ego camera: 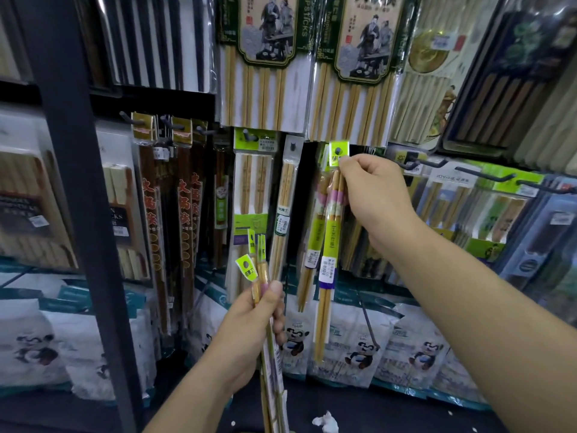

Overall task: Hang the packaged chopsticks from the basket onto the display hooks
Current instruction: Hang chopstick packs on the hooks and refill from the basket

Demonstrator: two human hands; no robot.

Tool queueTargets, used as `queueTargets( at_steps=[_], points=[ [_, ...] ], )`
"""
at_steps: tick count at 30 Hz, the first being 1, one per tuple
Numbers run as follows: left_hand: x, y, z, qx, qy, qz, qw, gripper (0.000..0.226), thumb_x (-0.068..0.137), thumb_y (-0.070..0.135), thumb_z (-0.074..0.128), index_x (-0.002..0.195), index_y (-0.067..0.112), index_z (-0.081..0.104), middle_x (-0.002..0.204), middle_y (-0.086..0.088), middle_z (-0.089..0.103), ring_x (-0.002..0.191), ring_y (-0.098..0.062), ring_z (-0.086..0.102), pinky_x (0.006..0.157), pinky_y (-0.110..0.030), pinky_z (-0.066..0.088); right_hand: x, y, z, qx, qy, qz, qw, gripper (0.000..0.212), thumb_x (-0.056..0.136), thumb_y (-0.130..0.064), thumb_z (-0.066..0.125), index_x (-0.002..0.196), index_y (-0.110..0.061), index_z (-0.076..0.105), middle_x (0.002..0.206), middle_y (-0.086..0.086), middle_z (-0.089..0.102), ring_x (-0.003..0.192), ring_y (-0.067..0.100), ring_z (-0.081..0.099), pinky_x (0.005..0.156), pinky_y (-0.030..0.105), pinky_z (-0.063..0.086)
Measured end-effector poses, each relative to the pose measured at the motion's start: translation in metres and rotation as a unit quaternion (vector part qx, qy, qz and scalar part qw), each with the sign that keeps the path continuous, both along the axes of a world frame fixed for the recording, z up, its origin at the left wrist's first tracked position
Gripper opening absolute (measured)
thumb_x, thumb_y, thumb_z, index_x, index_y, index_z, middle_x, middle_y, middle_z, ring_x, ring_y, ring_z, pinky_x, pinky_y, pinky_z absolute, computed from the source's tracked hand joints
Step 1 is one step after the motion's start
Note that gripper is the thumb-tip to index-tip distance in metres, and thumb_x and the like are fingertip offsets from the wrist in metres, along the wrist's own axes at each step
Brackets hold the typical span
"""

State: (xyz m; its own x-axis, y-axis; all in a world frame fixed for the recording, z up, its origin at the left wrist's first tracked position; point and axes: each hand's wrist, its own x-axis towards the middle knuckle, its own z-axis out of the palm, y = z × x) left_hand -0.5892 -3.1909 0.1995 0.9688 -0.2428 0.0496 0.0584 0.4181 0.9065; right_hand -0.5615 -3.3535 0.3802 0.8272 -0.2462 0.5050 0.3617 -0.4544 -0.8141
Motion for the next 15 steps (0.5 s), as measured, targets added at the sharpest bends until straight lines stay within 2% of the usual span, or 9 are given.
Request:
queueTargets(
  at_steps=[2,4,5,7,9,11,13,15],
  points=[
    [-0.001,0.000,0.000,0.001,0.010,-0.001,1.000,0.044,0.083,0.046,0.064,0.101,0.006,0.062,0.071,-0.002,0.054,0.058,-0.015,0.049,0.053,-0.031,0.048,0.002,-0.001,0.000,0.006,0.003,0.003,1.000,0.037,0.102,-0.023,0.050,0.084,0.006,0.063,0.072,0.015,0.066,0.066,0.031,0.064,0.068,0.033,0.058],
    [-0.002,0.001,0.000,0.009,0.011,0.004,1.000,0.042,0.088,0.043,0.063,0.107,0.006,0.067,0.073,-0.002,0.056,0.061,-0.016,0.053,0.056,-0.031,0.049,0.004,-0.002,-0.001,0.003,0.008,-0.004,1.000,0.037,0.102,-0.022,0.050,0.085,0.009,0.061,0.067,0.009,0.062,0.058,0.016,0.061,0.056,0.019,0.051],
    [-0.003,0.001,0.000,0.014,0.012,0.007,1.000,0.037,0.093,0.040,0.061,0.108,0.007,0.068,0.073,-0.003,0.057,0.062,-0.016,0.054,0.057,-0.032,0.050,0.005,-0.002,-0.002,0.001,0.014,-0.006,1.000,0.038,0.102,-0.023,0.050,0.086,0.010,0.059,0.069,0.011,0.059,0.057,0.016,0.059,0.054,0.019,0.049],
    [-0.003,0.001,0.000,0.015,0.018,0.010,1.000,0.028,0.102,0.031,0.057,0.111,0.009,0.071,0.074,-0.003,0.059,0.064,-0.017,0.057,0.058,-0.032,0.051,0.008,-0.004,-0.007,-0.001,0.024,-0.008,1.000,0.042,0.103,-0.027,0.051,0.082,0.009,0.054,0.072,0.015,0.053,0.059,0.025,0.054,0.061,0.030,0.048],
    [-0.003,0.003,0.001,0.010,0.024,0.011,1.000,0.023,0.106,0.021,0.054,0.113,0.010,0.072,0.076,-0.004,0.060,0.065,-0.017,0.058,0.060,-0.033,0.052,0.007,-0.005,-0.012,0.007,0.029,-0.006,1.000,0.046,0.102,-0.033,0.053,0.080,0.007,0.054,0.073,0.020,0.057,0.070,0.040,0.061,0.070,0.041,0.051],
    [-0.003,0.004,0.000,0.005,0.022,0.010,1.000,0.022,0.106,0.015,0.053,0.115,0.010,0.072,0.076,-0.004,0.061,0.066,-0.017,0.059,0.061,-0.032,0.053,0.005,-0.006,-0.020,0.015,0.025,-0.023,0.999,0.046,0.100,-0.041,0.057,0.081,0.002,0.062,0.080,0.020,0.068,0.075,0.031,0.070,0.075,0.044,0.055],
    [-0.003,0.004,0.000,0.008,0.011,0.010,1.000,0.021,0.106,0.014,0.053,0.116,0.010,0.071,0.077,-0.004,0.063,0.068,-0.016,0.062,0.063,-0.031,0.054,0.000,-0.005,-0.031,0.013,0.014,-0.059,0.998,0.044,0.096,-0.048,0.062,0.077,-0.008,0.060,0.075,0.012,0.067,0.065,0.018,0.062,0.071,0.040,0.054],
    [-0.003,0.004,0.000,0.022,-0.007,0.005,1.000,0.019,0.106,0.015,0.053,0.117,0.011,0.068,0.081,-0.004,0.067,0.074,-0.018,0.066,0.067,-0.032,0.055,-0.006,-0.002,-0.047,-0.004,0.023,-0.065,0.998,0.043,0.094,-0.050,0.064,0.072,-0.015,0.054,0.069,0.005,0.061,0.063,0.019,0.059,0.068,0.040,0.054]
  ],
)
